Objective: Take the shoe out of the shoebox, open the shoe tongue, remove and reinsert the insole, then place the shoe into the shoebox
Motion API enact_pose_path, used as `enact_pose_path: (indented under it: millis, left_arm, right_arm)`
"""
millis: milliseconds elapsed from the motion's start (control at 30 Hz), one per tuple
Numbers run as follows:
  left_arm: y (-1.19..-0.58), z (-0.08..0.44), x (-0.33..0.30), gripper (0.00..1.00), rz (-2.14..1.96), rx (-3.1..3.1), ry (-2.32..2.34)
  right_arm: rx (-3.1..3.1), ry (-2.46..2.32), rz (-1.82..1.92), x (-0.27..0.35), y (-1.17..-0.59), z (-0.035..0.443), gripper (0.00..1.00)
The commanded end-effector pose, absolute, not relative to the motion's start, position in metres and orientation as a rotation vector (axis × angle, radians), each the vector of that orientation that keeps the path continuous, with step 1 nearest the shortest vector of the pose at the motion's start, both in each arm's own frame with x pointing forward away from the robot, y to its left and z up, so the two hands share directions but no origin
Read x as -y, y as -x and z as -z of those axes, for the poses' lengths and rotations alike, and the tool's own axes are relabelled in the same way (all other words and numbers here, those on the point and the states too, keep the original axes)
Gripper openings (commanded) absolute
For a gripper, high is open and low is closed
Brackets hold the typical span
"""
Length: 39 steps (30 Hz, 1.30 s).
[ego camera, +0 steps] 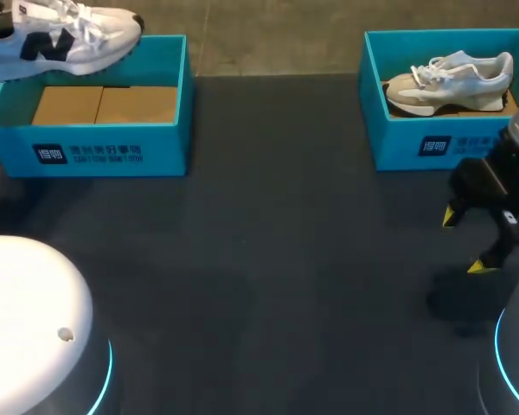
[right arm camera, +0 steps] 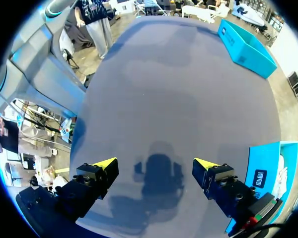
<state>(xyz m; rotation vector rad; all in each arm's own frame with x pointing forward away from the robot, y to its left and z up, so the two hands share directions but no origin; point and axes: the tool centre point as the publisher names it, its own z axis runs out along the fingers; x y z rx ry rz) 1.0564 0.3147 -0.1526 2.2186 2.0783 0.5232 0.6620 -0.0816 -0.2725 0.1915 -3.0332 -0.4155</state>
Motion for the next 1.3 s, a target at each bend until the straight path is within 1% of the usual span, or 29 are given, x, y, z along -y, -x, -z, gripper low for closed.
enact_pose_path:
  millis: [33,467,867,1300]
  left_arm:
    - [-1.052,0.154,-0.312,0.00,-0.545,-2.079,-2.215]
    - [-1.065,0.181,-0.305,0.00,-0.536,-1.896,-2.319]
    - [-1.094,0.210,-0.311,0.00,-0.470,-1.963,-2.343]
    - [-1.083,0.258,-0.297,0.00,-0.458,-1.965,-2.429]
  right_arm:
    - [3.033,-0.190,0.410,0.081,-0.662,0.273,1.00]
    - [3.033,-0.190,0.410,0.081,-0.662,0.273,1.00]
    - [3.033,-0.190,0.410,0.081,-0.662,0.273,1.00]
    - [3.033,-0.190,0.410,0.081,-0.662,0.273,1.00]
